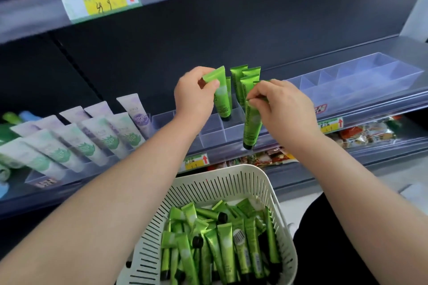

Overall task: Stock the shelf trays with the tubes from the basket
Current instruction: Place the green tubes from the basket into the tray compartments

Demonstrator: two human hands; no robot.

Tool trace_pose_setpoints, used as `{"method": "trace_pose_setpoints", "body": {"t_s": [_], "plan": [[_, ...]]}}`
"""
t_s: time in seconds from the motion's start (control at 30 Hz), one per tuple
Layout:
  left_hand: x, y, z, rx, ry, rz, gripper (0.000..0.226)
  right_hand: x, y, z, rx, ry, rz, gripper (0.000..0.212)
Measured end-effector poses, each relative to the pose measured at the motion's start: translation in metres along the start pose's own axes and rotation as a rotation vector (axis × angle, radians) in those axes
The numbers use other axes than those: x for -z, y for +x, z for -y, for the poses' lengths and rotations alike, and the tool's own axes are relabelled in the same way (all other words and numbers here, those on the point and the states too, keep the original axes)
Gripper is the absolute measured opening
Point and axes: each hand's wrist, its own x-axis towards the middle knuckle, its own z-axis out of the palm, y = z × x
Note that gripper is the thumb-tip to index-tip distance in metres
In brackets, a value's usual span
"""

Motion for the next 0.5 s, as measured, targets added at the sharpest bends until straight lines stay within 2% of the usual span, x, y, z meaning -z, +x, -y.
{"method": "trace_pose_setpoints", "body": {"t_s": [0.13, 0.3, 0.5], "plan": [[-0.017, 0.015, 0.012, 0.007, 0.146, 0.099, 0.025, -0.003, 0.003, -0.003, 0.04, -0.01, -0.006, 0.012], [-0.022, 0.024, 0.019, -0.092, 0.395, 0.223, 0.029, -0.006, 0.009, -0.005, 0.045, -0.014, -0.037, 0.011], [-0.017, 0.021, 0.015, -0.187, 0.412, 0.227, 0.036, -0.005, 0.023, -0.002, 0.044, -0.037, -0.049, 0.013]]}}
